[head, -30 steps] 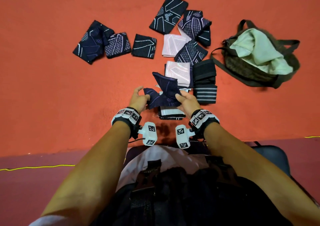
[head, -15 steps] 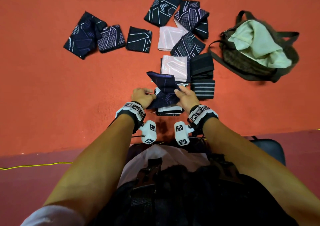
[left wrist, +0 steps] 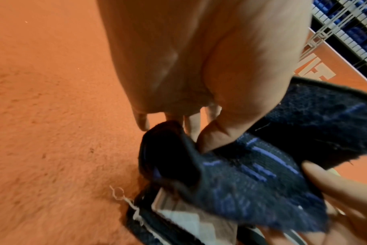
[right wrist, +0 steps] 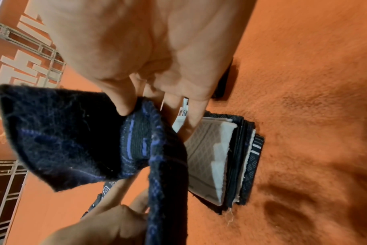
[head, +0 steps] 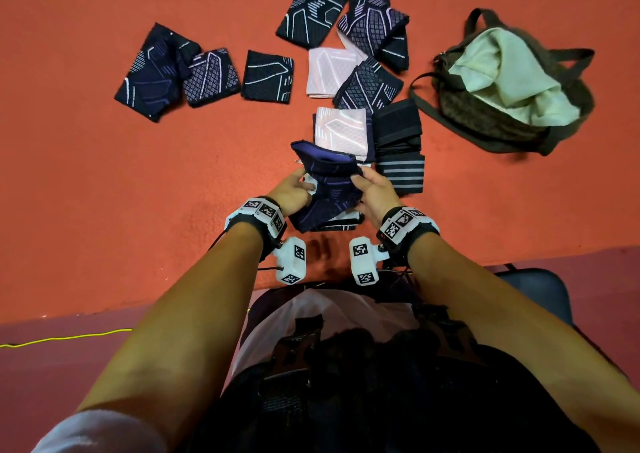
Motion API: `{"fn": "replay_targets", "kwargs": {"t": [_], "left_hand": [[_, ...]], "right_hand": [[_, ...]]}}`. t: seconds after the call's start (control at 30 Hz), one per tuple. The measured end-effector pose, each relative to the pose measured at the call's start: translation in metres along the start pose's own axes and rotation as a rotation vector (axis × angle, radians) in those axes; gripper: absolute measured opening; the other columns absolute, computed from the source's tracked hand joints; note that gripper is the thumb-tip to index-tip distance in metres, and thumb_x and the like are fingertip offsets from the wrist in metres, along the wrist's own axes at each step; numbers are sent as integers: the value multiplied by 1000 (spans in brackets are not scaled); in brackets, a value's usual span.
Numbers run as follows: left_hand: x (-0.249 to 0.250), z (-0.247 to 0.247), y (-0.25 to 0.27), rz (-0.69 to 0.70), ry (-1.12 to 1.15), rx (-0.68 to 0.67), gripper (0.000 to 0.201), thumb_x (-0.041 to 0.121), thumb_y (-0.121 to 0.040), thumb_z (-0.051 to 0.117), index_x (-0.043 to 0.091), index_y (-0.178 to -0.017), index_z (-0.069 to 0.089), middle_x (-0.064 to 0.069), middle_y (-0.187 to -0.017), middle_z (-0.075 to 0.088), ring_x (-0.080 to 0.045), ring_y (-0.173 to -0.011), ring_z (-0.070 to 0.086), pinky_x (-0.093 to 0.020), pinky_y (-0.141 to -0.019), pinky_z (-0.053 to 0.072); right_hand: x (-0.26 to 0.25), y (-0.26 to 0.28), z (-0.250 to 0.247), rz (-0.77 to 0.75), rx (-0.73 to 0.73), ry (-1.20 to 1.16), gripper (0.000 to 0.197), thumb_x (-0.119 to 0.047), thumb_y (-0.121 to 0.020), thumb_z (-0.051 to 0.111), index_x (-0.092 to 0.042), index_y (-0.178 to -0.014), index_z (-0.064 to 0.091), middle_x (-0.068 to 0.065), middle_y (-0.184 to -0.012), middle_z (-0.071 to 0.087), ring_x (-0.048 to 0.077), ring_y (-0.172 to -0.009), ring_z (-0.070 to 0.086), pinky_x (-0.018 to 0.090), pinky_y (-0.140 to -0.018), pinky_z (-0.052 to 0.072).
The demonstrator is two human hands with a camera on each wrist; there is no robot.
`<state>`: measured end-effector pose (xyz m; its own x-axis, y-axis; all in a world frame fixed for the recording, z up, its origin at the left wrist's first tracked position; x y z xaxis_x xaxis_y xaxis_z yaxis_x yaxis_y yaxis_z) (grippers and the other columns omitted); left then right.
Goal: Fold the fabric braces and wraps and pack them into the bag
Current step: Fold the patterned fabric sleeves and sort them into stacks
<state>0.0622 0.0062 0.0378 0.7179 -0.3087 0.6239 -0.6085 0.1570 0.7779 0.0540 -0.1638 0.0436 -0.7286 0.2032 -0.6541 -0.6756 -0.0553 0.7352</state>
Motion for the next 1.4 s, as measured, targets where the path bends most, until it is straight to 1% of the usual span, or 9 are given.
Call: {"fn": "replay_targets", "kwargs": {"t": [0.07, 0.17, 0.37, 0.5, 0.7, 0.97, 1.13, 1.3, 1.4], "left_hand": [[0, 0, -2, 10, 59, 25, 54, -11, -93, 43, 19, -136, 51, -7, -101, 64, -18, -80, 60, -27, -67, 49], [-4, -2, -9, 14, 94, 64, 19, 7, -97, 56, 24, -103, 62, -4, -94, 67, -21, -88, 64, -35, -88, 52], [-4, -5, -11, 1, 71, 80, 20, 9, -95, 61, 15, -76, 66, -1, -75, 66, -11, -68, 61, -22, -72, 50], [0, -6, -10, 82, 90, 33, 27, -3, -96, 53, 13, -82, 70, 3, -75, 71, -9, -73, 65, -18, -77, 53], [10, -7, -10, 159, 85, -3, 29, -9, -98, 48, 13, -91, 66, 0, -70, 71, -3, -63, 67, -14, -71, 53], [11, -12, -11, 138, 104, 21, 35, -10, -97, 44, 13, -88, 69, -9, -74, 64, -8, -64, 64, -18, -77, 57], [11, -15, -10, 104, 111, 33, 34, -8, -95, 47, 13, -82, 69, -6, -68, 66, -9, -60, 64, -26, -80, 55], [16, -15, -3, 105, 152, 53, 23, -6, -92, 55, 12, -84, 66, -3, -60, 64, -11, -52, 58, -21, -58, 48], [17, -14, 1, 88, 185, 48, 13, 0, -94, 62, 9, -102, 67, -5, -63, 59, -10, -49, 54, -18, -55, 49]], "right_hand": [[-1, -1, 0, 6, 0, -15, 23, -6, -105, 44, -13, -119, 61, 13, -110, 66, 24, -94, 66, 40, -85, 56], [-3, -3, 1, 13, 7, -33, 22, -8, -104, 46, -16, -116, 63, 9, -106, 68, 21, -93, 67, 36, -81, 57], [-8, -8, 1, -23, 37, -54, 24, -7, -104, 46, -10, -121, 62, 18, -118, 65, 30, -107, 63, 53, -100, 49], [-9, -8, 1, -24, 52, -15, 22, -8, -104, 47, -11, -118, 64, 20, -120, 66, 33, -109, 64, 56, -102, 49], [-3, -14, 2, -28, 74, 65, 25, -17, -101, 53, -16, -121, 69, 15, -119, 71, 34, -113, 66, 59, -101, 49], [-5, -14, 5, -4, 79, 37, 25, -12, -103, 51, -11, -123, 66, 20, -122, 68, 38, -116, 64, 58, -101, 49], [-7, -14, 6, 3, 82, 30, 29, -10, -104, 48, -5, -129, 61, 24, -125, 65, 39, -117, 63, 57, -101, 49], [-8, -10, 6, 23, 71, -3, 23, -9, -104, 47, -11, -122, 62, 18, -124, 66, 28, -108, 64, 50, -97, 53], [-7, -9, 7, 46, 47, -16, 25, -10, -105, 46, -12, -125, 60, 17, -126, 65, 26, -107, 64, 42, -90, 55]]}}
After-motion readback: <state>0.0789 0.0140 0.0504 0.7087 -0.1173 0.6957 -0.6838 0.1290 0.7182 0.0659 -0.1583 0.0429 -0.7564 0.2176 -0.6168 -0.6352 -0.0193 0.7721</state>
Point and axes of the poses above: each hand's wrist, its own y-axis away from the middle knuckle, its own z-axis out of the palm, x = y × z, the point moved 5 cm from there along -y, towards the middle knuckle
